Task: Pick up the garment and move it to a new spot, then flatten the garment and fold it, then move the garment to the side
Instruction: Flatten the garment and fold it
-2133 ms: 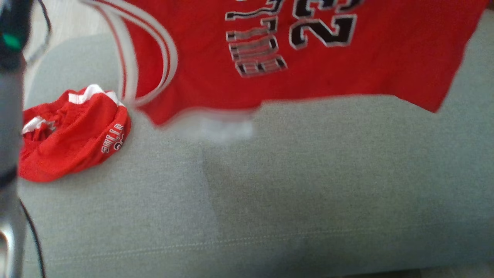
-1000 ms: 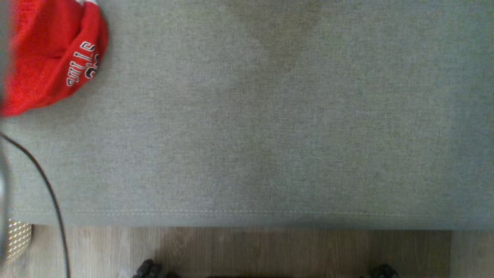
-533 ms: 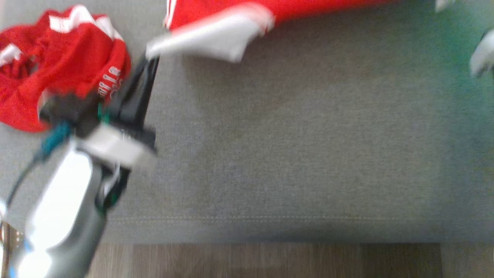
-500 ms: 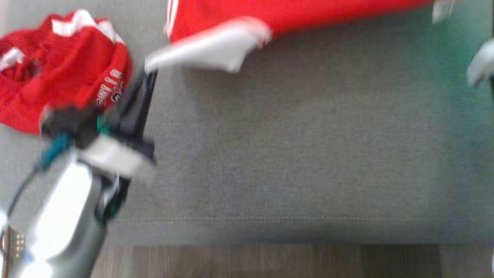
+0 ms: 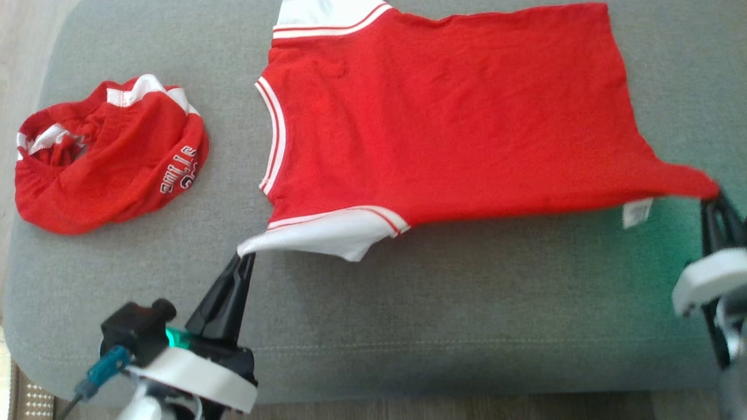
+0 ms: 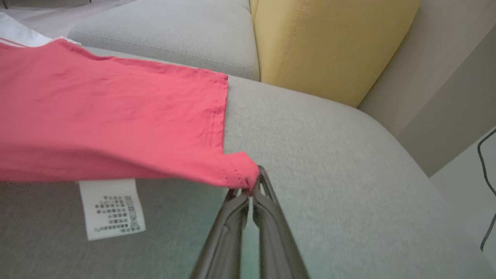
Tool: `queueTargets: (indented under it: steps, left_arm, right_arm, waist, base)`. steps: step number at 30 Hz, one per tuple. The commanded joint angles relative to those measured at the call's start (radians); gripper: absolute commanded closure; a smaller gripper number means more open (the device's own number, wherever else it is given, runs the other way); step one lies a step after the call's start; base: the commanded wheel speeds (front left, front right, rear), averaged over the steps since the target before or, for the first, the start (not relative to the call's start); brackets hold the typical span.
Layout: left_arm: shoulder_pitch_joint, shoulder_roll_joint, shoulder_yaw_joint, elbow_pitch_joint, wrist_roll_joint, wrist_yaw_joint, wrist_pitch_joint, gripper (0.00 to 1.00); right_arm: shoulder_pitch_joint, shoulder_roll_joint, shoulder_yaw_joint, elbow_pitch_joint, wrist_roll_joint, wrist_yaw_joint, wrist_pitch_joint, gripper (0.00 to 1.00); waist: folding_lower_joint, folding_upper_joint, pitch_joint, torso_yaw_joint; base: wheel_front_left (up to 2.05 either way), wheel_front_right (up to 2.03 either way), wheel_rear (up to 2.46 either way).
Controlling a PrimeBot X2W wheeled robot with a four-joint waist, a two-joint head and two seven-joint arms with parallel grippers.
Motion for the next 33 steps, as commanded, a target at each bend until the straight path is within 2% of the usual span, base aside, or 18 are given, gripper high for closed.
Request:
queueTargets:
  steps: [1, 6, 8, 11, 16, 25, 33]
  left_arm:
    - [-0.011, 0.024, 0.045, -0.065, -0.006, 0.019, 0.016, 1.0]
    - [0.031, 0.022, 0.044, -0.159, -0.044, 0.059, 0.105, 1.0]
    - [0.022, 0.004, 0.063, -0.166, -0.087, 0.076, 0.132, 1.0]
    - [-0.023, -0.012, 0.074, -0.143, -0.132, 0.078, 0.177, 1.0]
    - [-0.155, -0.026, 0.076, -0.044, -0.17, 0.045, 0.219, 1.0]
    - [-0.404, -0.026, 0.066, 0.145, -0.159, -0.034, 0.217, 1.0]
    - [-0.545, -0.04, 0.048, 0.303, -0.123, -0.063, 0.154, 1.0]
  right_arm:
    - [0.033, -0.001, 0.01, -0.089, 0.011, 0.0, 0.031, 1.0]
    - [0.122, 0.013, 0.01, -0.24, 0.05, 0.0, 0.137, 1.0]
    - [0.122, 0.018, 0.011, -0.255, 0.07, 0.0, 0.177, 1.0]
    - [0.099, 0.016, 0.027, -0.252, 0.074, 0.0, 0.22, 1.0]
    - [0.018, 0.012, 0.031, -0.163, 0.084, 0.0, 0.251, 1.0]
    - [-0.204, -0.02, 0.06, 0.025, 0.073, 0.0, 0.214, 1.0]
    - [-0.333, -0.032, 0.082, 0.148, 0.037, 0.0, 0.168, 1.0]
  waist:
    - [0.0001, -0.0001, 0.0, -0.003]
    - [0.0001, -0.0001, 0.0, -0.01]
    - [0.0001, -0.0001, -0.003, -0.01]
    - [0.0001, -0.0001, 0.0, -0.009]
    - [0.0001, -0.0001, 0.034, -0.001]
    - [0.0001, -0.0001, 0.139, 0.002]
    - [0.0001, -0.0001, 0.194, 0.006]
  base:
    - [0.0, 0.0, 0.0]
    - [0.0, 0.0, 0.0]
    - [0.0, 0.0, 0.0]
    - [0.0, 0.0, 0.0]
    - [0.0, 0.0, 0.0]
    - [0.0, 0.0, 0.0]
    - [0.0, 0.0, 0.0]
